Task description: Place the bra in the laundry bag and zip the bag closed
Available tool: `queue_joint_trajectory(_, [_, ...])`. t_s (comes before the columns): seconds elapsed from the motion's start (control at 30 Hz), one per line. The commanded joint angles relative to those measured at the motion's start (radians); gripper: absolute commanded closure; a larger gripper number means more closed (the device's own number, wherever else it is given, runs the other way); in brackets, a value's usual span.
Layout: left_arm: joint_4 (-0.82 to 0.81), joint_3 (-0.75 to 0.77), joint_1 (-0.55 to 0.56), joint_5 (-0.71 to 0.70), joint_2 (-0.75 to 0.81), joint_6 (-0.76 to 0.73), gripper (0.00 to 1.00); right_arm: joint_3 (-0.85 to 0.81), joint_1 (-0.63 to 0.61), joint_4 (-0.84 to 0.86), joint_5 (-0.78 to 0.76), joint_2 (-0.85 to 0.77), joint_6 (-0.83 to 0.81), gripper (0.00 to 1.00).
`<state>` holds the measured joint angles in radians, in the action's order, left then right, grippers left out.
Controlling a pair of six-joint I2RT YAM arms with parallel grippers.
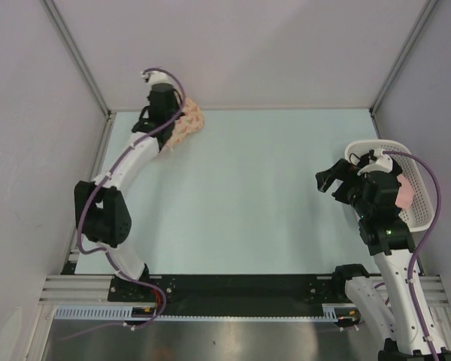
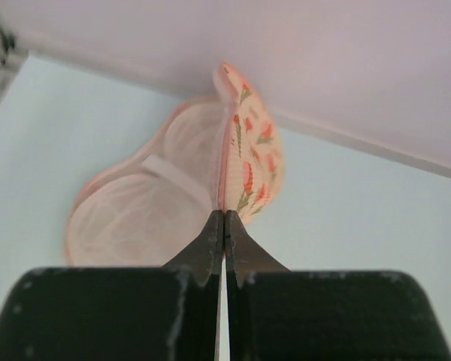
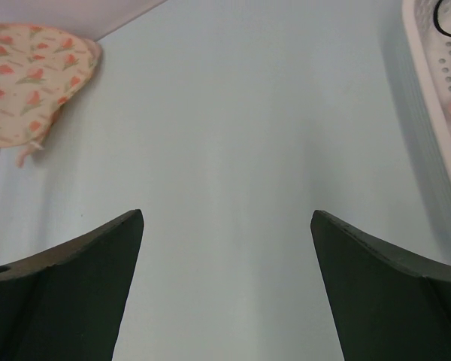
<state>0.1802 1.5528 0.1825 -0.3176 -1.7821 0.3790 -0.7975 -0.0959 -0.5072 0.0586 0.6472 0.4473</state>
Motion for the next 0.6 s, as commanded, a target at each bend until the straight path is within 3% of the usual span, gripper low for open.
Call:
queue_joint_trajectory(0.0, [-0.077,-0.097,0.257,-0.311,0.082,-0.283,1.0,-0.069,0.001,-0.039,-0.145,0.035,0.053,0.0])
queue_joint_trajectory(0.07, [-0.106,-0.15,0.348,-0.4,0.093,-0.31,1.0,-0.095,0.002,-0.076,-0.204,0.074,0.071,0.0])
queue_joint_trajectory(0.23, [-0.124,-0.263,0.639,-0.431,0.083,-0.299,0.97,-0.143,0.01,-0.126,-0.442,0.143,0.113,0.0])
queue_joint_trajectory(0.33, [-0.053,-0.278,0.773,-0.413,0.078,-0.232,0.52,-0.164,0.05,-0.136,-0.462,0.204,0.102,0.0])
queue_joint_trajectory(0.37, [-0.01,-0.284,0.819,-0.4,0.085,-0.203,0.31,-0.17,0.064,-0.139,-0.462,0.236,0.099,0.0])
queue_joint_trajectory(0.47, [0.065,-0.321,0.844,-0.302,0.17,-0.062,0.17,-0.196,0.133,-0.136,-0.43,0.319,0.073,0.0])
queue_joint_trajectory(0.57, [0.07,-0.42,0.845,-0.145,0.338,0.067,0.14,-0.219,0.153,-0.122,-0.434,0.371,0.056,0.0])
